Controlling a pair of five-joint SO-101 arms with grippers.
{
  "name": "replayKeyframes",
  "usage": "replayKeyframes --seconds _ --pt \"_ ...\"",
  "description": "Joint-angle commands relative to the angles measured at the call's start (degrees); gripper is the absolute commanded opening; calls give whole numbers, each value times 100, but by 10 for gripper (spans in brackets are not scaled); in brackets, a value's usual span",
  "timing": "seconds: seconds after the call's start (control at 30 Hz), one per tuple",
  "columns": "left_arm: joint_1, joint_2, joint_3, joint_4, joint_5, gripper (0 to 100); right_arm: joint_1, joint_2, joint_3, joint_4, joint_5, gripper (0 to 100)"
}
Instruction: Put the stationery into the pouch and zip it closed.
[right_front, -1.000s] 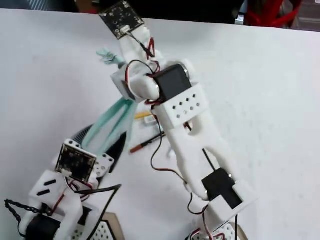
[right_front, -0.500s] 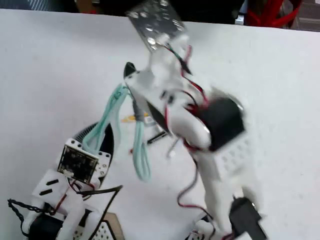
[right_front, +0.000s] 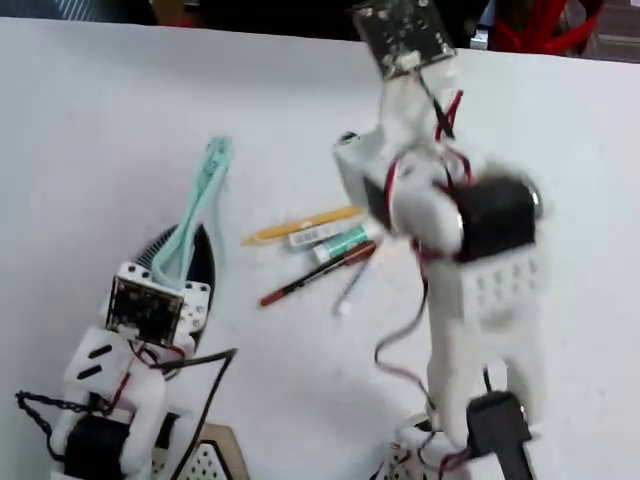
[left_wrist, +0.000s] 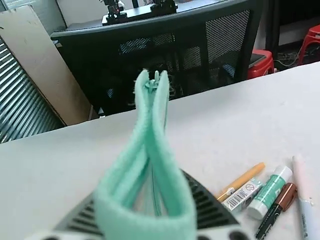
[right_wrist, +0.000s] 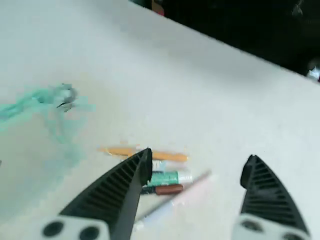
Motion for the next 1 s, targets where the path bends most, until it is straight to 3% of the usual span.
replayKeyframes --seconds 0.0,0.13,0.27,0.5,0.67,0.97 --pt "-48 -4 211 -563 -18 46 409 242 642 -92 -255 219" --pt "-48 4 440 -1327 -9 46 523 470 1547 -453 -281 196" --pt "-48 4 431 -1574 -9 43 769 567 2497 -1191 -308 202" --pt "321 1112 211 -2092 -9 42 1323 576 4176 -2958 -1345 204" --pt "330 2176 -510 -1679 0 41 1560 576 5143 -4180 -1591 204" --pt "312 1121 176 -1064 211 85 1543 998 5240 -4743 -1591 202"
